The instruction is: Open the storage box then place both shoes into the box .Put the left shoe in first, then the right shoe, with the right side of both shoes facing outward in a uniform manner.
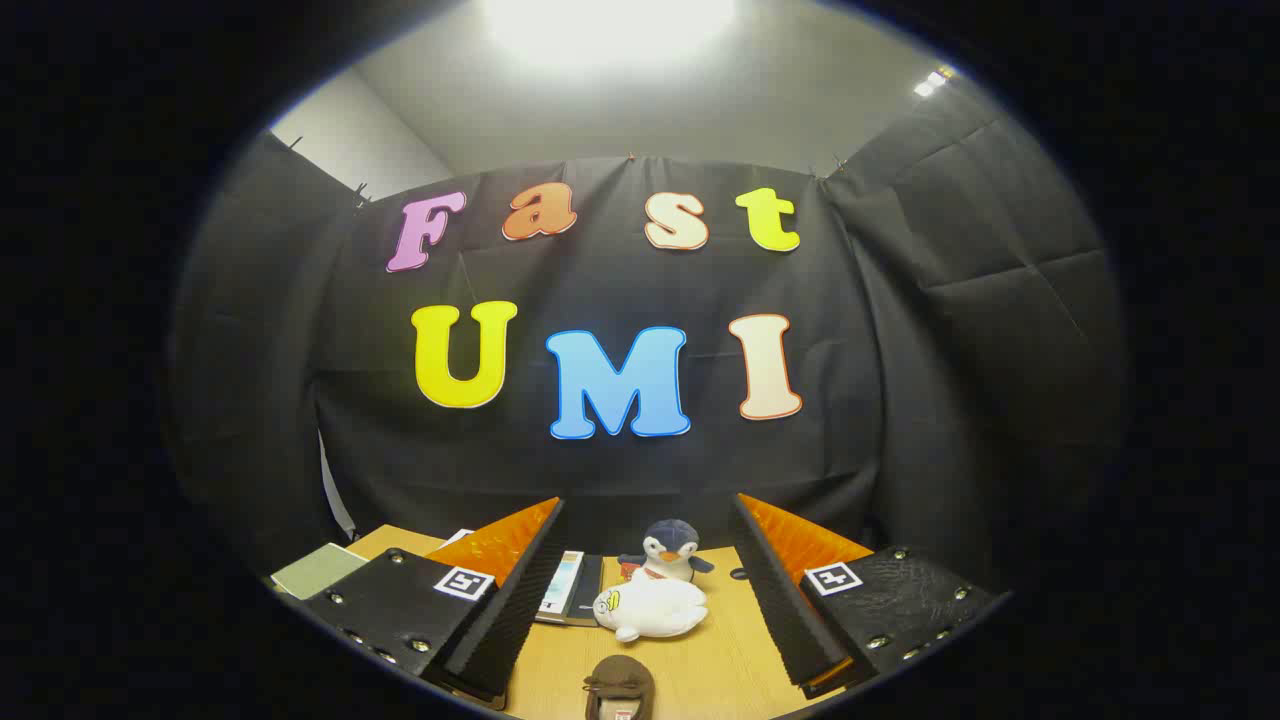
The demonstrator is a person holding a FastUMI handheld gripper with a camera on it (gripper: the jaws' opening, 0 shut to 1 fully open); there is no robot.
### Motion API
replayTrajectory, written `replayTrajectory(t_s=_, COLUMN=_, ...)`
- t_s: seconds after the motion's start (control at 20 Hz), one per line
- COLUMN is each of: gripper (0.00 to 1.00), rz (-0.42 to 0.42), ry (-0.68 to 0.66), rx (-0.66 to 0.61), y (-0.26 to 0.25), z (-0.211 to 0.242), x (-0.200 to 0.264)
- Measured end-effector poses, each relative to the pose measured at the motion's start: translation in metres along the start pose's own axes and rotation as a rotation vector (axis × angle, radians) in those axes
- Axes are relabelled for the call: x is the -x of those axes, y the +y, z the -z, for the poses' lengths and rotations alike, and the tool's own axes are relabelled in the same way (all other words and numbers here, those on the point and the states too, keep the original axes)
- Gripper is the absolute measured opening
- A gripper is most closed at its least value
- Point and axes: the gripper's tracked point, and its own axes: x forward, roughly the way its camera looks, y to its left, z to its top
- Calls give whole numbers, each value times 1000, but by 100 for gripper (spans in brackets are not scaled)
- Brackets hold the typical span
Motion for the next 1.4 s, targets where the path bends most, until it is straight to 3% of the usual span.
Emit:
replayTrajectory(t_s=0.95, gripper=97, rz=-31, ry=6, rx=7, y=41, z=-4, x=-1)
replayTrajectory(t_s=1.2, gripper=97, rz=-36, ry=41, rx=-9, y=57, z=19, x=-4)
replayTrajectory(t_s=1.4, gripper=98, rz=-101, ry=120, rx=-70, y=80, z=56, x=-12)
